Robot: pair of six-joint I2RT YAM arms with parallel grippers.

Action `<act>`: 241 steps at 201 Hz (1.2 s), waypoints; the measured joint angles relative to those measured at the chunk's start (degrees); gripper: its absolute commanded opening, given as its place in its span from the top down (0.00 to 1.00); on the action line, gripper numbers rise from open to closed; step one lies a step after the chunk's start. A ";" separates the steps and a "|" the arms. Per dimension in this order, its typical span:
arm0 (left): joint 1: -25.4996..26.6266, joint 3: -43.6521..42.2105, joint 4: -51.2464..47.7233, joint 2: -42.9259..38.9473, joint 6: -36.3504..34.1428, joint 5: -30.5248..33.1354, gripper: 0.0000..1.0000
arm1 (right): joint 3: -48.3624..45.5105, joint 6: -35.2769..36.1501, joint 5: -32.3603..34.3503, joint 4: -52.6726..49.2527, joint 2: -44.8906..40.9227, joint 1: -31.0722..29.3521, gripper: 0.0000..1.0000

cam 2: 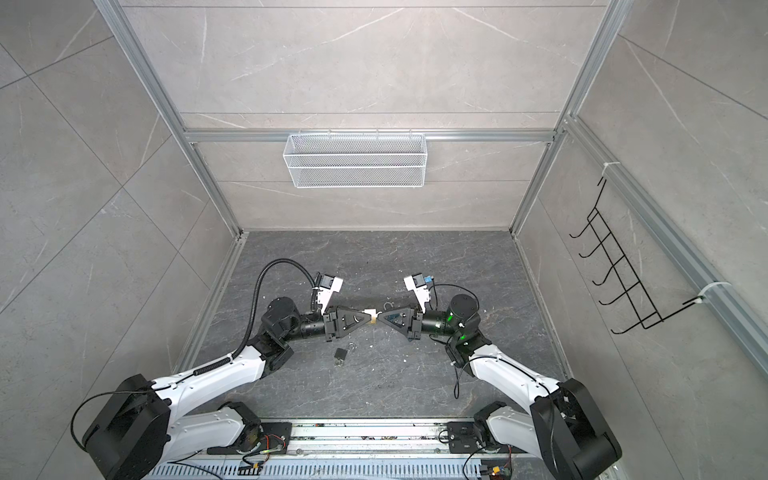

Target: Lock with the key

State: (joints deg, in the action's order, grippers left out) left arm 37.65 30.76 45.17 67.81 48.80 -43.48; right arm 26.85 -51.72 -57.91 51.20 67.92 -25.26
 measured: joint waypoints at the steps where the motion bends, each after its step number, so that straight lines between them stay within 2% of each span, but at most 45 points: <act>1: 0.00 0.00 -0.04 -0.07 -0.02 0.00 1.00 | 0.00 -0.02 -0.02 0.11 0.00 0.02 1.00; 52: -0.33 0.11 -0.17 0.59 -1.31 -0.46 1.00 | -0.02 -1.18 -1.05 0.68 0.44 0.76 1.00; 113: -1.44 1.44 -0.57 4.11 -1.97 -1.81 1.00 | 0.63 0.50 1.25 -1.86 2.34 0.42 1.00; 131: -1.55 2.36 -1.99 4.15 -2.82 -1.77 0.92 | 1.38 0.74 2.01 -1.84 3.28 0.07 1.00; 204: -1.66 3.15 -4.72 4.94 -4.57 -0.96 0.79 | 2.23 1.99 3.34 -3.08 4.74 -0.50 1.00; 230: -0.74 3.67 -4.92 5.75 -4.72 -1.20 0.78 | 2.89 2.67 3.58 -4.57 4.85 -1.92 1.00; 241: -0.59 3.89 -4.92 5.86 -4.66 -1.22 0.85 | 3.13 2.91 3.72 -4.79 4.92 -2.23 1.00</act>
State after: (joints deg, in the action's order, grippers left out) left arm 37.06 34.65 40.25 73.67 44.14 -44.71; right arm 29.98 -48.82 -54.19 46.41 72.84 -27.49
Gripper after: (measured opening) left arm 0.201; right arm 0.065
